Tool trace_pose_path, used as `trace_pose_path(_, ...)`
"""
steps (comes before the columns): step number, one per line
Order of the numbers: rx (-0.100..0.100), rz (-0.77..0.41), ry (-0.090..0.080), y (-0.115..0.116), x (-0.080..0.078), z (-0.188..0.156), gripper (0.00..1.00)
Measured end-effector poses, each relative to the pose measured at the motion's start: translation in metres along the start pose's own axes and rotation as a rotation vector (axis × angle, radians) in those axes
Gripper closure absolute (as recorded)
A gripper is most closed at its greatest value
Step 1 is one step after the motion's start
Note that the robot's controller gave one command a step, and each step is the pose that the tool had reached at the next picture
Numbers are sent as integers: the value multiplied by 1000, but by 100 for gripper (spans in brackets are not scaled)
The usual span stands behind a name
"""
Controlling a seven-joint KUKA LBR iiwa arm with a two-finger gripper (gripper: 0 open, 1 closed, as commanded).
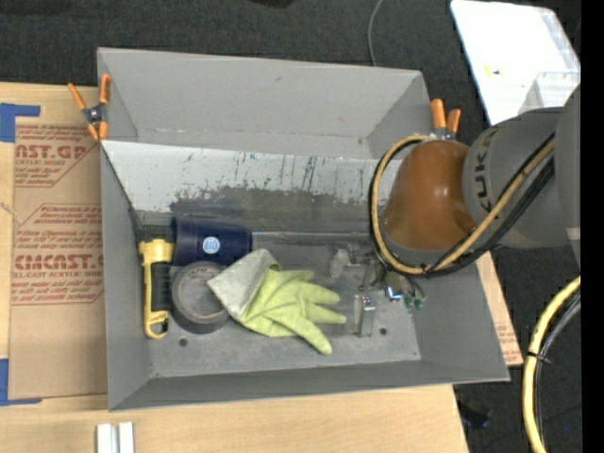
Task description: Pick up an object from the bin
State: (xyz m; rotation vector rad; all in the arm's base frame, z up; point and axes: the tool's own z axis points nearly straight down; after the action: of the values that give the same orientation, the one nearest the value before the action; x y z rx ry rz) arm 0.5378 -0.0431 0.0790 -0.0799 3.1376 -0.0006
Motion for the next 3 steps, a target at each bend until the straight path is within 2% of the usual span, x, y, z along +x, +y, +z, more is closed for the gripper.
trace_pose_path(1, 2, -2, -7, -1, -7, -9, 0)
trace_pose_path(2, 1, -144, -6, -9, 21, 6, 0)
trace_pose_path(3, 0, 4, -8, 39, 17, 8, 0)
